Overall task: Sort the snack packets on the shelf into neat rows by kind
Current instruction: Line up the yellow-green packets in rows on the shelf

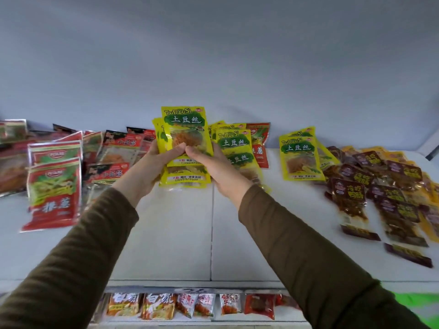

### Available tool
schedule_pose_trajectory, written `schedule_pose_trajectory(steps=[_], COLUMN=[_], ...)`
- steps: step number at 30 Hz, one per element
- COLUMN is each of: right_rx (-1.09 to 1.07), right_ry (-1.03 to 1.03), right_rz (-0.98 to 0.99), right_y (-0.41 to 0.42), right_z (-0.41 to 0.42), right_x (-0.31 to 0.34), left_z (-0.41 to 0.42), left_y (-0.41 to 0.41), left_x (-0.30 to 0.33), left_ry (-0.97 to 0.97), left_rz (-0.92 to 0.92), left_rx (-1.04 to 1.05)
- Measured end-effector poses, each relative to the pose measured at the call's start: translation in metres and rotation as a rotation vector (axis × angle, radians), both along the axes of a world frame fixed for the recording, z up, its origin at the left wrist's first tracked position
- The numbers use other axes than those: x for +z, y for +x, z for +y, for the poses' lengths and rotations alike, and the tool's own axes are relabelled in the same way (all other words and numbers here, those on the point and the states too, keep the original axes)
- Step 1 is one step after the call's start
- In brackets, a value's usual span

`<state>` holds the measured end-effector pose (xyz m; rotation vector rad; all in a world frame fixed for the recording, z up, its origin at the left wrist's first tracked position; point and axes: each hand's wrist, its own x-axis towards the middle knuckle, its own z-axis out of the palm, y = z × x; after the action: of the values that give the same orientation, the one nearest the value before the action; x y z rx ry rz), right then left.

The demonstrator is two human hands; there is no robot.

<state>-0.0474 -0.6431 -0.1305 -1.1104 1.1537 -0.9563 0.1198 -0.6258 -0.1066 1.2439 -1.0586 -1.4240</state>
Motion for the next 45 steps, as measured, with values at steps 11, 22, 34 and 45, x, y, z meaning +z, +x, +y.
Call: schedule_pose_trajectory(steps=[11, 22, 34, 45], right_rx=[-0.217, -0.263, -0.155, -0.216], right_ry=[-0.169, -0.162, -0.156, -0.350], right_rz=[0.100, 0.109, 0.057, 0.261], right_y=[0.090, 0.111, 0.112, 0.082], right_z=[-0.034, -0.016, -0.010, 0.001], right_x=[-0.052, -0.052, -0.046, -0.028], left_z=[-0.043, -0.038, -0.031, -0.030], left_y=[0.065, 0.060, 0.068, 0.056], left_x=[-0.030, -0.052, -0.044, -0.026], left_ry=[-0.021, -0.200, -0.359, -0.423], left_rz=[-0.293, -0.617, -1.056, -1.027], left_rx=[0.062, 0.094, -0.107, -0.070])
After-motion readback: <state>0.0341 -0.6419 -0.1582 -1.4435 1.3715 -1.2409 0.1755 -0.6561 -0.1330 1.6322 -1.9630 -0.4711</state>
